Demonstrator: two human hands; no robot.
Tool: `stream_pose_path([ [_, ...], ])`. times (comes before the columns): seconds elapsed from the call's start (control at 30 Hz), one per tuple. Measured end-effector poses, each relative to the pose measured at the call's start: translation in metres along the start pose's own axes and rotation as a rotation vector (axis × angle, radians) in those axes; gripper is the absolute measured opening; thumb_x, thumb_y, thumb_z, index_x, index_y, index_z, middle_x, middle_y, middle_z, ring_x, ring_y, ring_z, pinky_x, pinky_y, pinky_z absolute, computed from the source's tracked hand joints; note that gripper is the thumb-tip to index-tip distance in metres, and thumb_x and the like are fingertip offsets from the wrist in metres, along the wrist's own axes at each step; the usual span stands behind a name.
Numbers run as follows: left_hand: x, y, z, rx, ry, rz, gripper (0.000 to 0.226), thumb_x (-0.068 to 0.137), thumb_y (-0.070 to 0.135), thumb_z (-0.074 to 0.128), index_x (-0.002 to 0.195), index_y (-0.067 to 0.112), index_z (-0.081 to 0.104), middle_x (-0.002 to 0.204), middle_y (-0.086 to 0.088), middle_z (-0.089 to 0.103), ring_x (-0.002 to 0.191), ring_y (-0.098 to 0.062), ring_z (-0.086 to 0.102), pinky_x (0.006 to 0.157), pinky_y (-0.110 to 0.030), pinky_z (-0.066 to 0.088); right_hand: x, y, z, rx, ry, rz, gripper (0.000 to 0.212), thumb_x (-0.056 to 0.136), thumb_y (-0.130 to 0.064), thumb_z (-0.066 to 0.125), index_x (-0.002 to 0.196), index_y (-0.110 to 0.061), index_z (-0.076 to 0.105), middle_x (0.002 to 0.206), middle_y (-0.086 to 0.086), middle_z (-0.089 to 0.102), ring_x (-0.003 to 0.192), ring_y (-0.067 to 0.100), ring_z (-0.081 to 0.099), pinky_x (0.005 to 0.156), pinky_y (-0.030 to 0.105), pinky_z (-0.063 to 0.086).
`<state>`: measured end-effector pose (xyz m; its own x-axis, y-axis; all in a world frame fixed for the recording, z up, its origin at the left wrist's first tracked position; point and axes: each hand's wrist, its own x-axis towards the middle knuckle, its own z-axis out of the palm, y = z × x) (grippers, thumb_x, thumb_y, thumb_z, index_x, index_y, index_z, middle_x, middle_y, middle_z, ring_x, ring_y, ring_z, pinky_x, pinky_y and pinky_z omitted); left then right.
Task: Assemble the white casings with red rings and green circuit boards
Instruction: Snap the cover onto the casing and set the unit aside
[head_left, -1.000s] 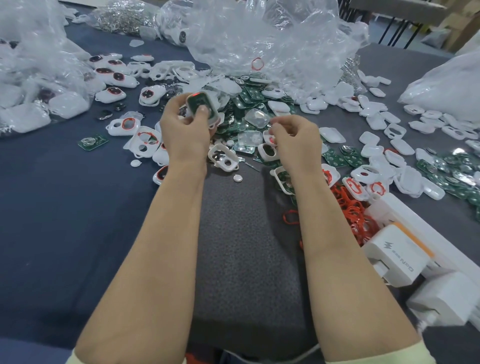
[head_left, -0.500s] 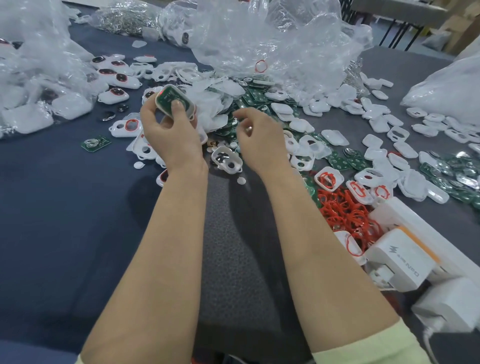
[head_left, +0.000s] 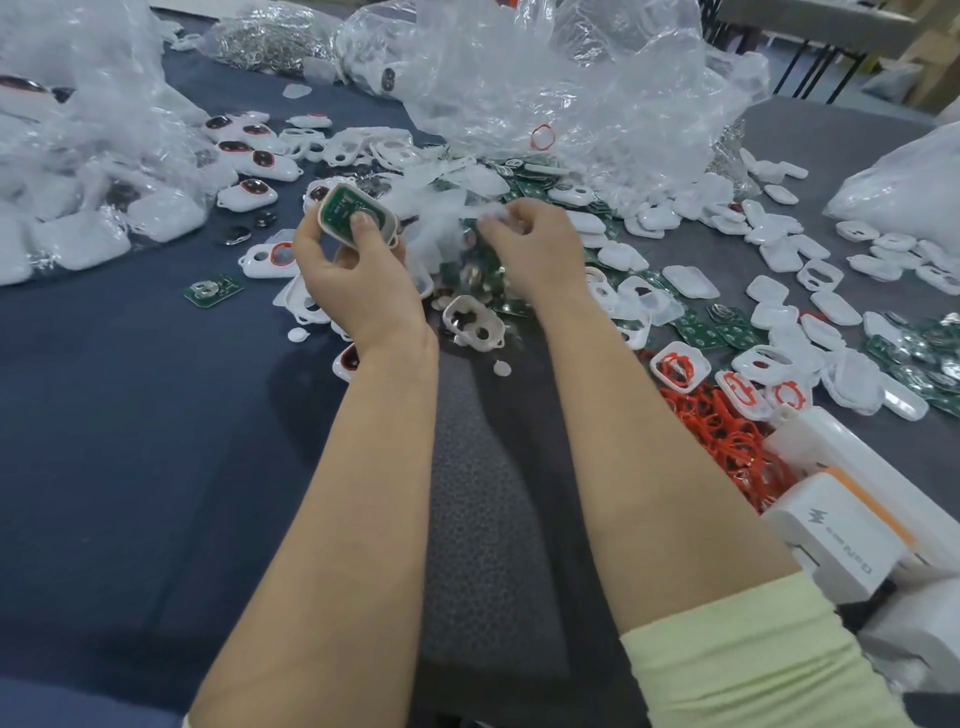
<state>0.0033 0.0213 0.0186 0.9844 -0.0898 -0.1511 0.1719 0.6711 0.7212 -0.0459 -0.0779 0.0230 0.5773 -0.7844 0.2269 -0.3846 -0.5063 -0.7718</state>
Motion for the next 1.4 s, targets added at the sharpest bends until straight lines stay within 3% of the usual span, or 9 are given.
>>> stream_pose_path([
  [0.1, -0.001, -0.001, 0.001, 0.013, -0.003, -0.014, 0.022, 0.095, 0.002, 0.053, 0.109, 0.019, 0.048, 0.086, 0.004, 0.061, 0.091, -0.022, 0.066, 0.064, -0.019, 0.054, 0.003, 0.008, -0.015, 0.168, -0.044, 0.140, 0.024, 0.091, -0.021, 0.060, 0.098, 0.001, 0.066, 0.084, 0.005, 0.056, 0.081, 0.018, 0.053, 0.078, 0.033, 0.049],
  [0.27, -0.003, -0.004, 0.002, 0.035, -0.008, -0.029, 0.022, 0.095, 0.002, 0.054, 0.113, 0.015, 0.051, 0.068, 0.018, 0.062, 0.073, -0.007, 0.065, 0.069, -0.022, 0.057, 0.003, 0.011, -0.027, 0.357, -0.109, 0.271, 0.017, 0.093, -0.004, 0.053, 0.105, -0.009, 0.063, 0.087, 0.003, 0.060, 0.064, 0.011, 0.059, 0.065, 0.022, 0.055],
  [0.47, -0.005, -0.005, 0.002, 0.061, -0.017, -0.028, 0.019, 0.095, 0.003, 0.054, 0.109, 0.016, 0.051, 0.074, 0.013, 0.062, 0.064, -0.003, 0.065, 0.065, -0.020, 0.055, 0.004, 0.017, -0.020, -0.390, 0.049, 0.047, 0.039, 0.089, -0.023, 0.057, 0.127, -0.014, 0.053, 0.124, 0.007, 0.055, 0.117, 0.024, 0.049, 0.098, 0.033, 0.036],
  [0.57, -0.006, -0.005, 0.002, 0.066, -0.011, -0.014, 0.019, 0.095, 0.003, 0.053, 0.109, 0.016, 0.050, 0.075, 0.013, 0.061, 0.061, -0.001, 0.064, 0.062, -0.019, 0.054, 0.010, 0.008, -0.002, -0.406, 0.121, -0.080, 0.046, 0.091, -0.025, 0.056, 0.135, -0.018, 0.047, 0.138, 0.006, 0.046, 0.128, 0.026, 0.039, 0.102, 0.032, 0.028],
  [0.73, -0.004, -0.005, 0.002, 0.069, -0.016, 0.009, 0.020, 0.095, 0.002, 0.052, 0.112, 0.014, 0.050, 0.075, 0.010, 0.062, 0.063, -0.002, 0.064, 0.065, -0.020, 0.055, 0.017, -0.010, 0.038, -0.587, -0.255, -0.186, 0.057, 0.091, -0.012, 0.046, 0.144, -0.030, 0.037, 0.154, 0.005, 0.028, 0.140, 0.031, 0.024, 0.116, 0.040, 0.022],
  [0.9, -0.003, -0.004, 0.003, 0.043, 0.000, -0.016, 0.020, 0.096, 0.002, 0.052, 0.109, 0.017, 0.049, 0.086, 0.005, 0.062, 0.067, -0.005, 0.063, 0.056, -0.016, 0.052, -0.003, -0.008, 0.014, -0.426, -0.160, -0.143, 0.028, 0.088, -0.019, 0.048, 0.105, -0.021, 0.071, 0.118, 0.006, 0.064, 0.113, 0.027, 0.054, 0.101, 0.040, 0.041],
  [1.0, -0.003, -0.005, 0.003, 0.083, -0.009, -0.017, 0.022, 0.096, 0.003, 0.053, 0.115, 0.014, 0.050, 0.110, -0.005, 0.063, 0.087, -0.015, 0.066, 0.072, -0.026, 0.058, -0.011, -0.007, -0.013, -0.407, -0.165, -0.048, 0.027, 0.085, -0.010, 0.046, 0.094, -0.016, 0.071, 0.105, 0.008, 0.068, 0.099, 0.027, 0.060, 0.096, 0.044, 0.046],
  [1.23, -0.004, -0.005, 0.001, 0.076, -0.010, -0.030, 0.020, 0.096, 0.004, 0.053, 0.109, 0.018, 0.049, 0.097, -0.003, 0.065, 0.086, -0.017, 0.066, 0.073, -0.025, 0.057, 0.001, -0.012, -0.014, -0.326, 0.099, -0.044, 0.030, 0.088, -0.003, 0.043, 0.105, -0.011, 0.066, 0.111, 0.006, 0.064, 0.105, 0.024, 0.057, 0.095, 0.040, 0.045],
  [1.4, -0.003, -0.005, 0.001, 0.063, -0.001, -0.028, 0.020, 0.096, 0.003, 0.053, 0.108, 0.019, 0.048, 0.086, 0.002, 0.061, 0.082, -0.019, 0.065, 0.070, -0.023, 0.056, 0.002, -0.016, 0.008, -0.214, -0.035, -0.166, 0.026, 0.093, -0.009, 0.049, 0.112, -0.014, 0.066, 0.110, 0.002, 0.068, 0.101, 0.016, 0.061, 0.084, 0.018, 0.043],
])
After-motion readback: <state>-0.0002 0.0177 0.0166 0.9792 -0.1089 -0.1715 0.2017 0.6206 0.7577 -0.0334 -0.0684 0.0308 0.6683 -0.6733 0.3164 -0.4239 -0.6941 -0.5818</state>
